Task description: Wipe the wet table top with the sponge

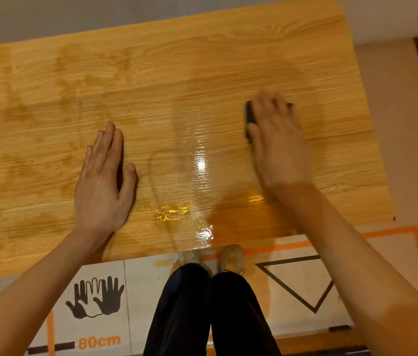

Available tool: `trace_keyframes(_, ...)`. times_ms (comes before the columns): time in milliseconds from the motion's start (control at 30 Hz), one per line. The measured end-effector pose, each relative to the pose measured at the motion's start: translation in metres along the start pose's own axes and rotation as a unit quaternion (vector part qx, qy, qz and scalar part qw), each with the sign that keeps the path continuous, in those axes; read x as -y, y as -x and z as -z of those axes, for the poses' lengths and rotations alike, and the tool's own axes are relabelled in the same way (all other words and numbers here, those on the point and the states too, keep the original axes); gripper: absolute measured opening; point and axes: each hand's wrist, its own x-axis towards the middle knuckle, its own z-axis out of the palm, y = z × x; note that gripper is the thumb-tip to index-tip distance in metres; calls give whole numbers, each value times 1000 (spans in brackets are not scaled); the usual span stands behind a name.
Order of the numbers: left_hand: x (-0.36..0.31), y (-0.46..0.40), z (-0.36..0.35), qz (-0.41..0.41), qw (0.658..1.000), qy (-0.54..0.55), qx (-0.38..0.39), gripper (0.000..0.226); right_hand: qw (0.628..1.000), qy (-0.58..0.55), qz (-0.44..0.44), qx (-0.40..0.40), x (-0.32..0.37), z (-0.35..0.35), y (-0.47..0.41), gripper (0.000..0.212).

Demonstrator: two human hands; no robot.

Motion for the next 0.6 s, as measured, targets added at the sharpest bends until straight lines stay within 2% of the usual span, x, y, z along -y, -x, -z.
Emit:
trace_keyframes(100,1,-1,0,-1,1000,-1,-5,62,988,-3,-150,-37,-44,16,21,49)
trace_keyframes(167,1,-1,-1,-3,1000,0,-7,62,981,-13,-186,-56,-32,8,26,49)
trace_keyframes(267,1,-2,-1,-5,1000,2,-11,62,991,8,-109,-73,23,-17,38,49)
trace_keyframes(367,1,-2,-1,-3,1000,-3,-10,62,999,9,23,-22,73,-38,57,55)
trace_keyframes(467,1,-1,-1,-5,1000,-3,-9,63,994,10,112,17,59,-32,64,51)
trace_keyframes(533,1,-2,-1,-6,1000,-1,-7,63,997,22,79,-9,22,-20,70,50)
trace_keyframes(600,1,-1,-1,-6,1000,2,-9,63,998,20,-23,-46,-23,-6,81,49)
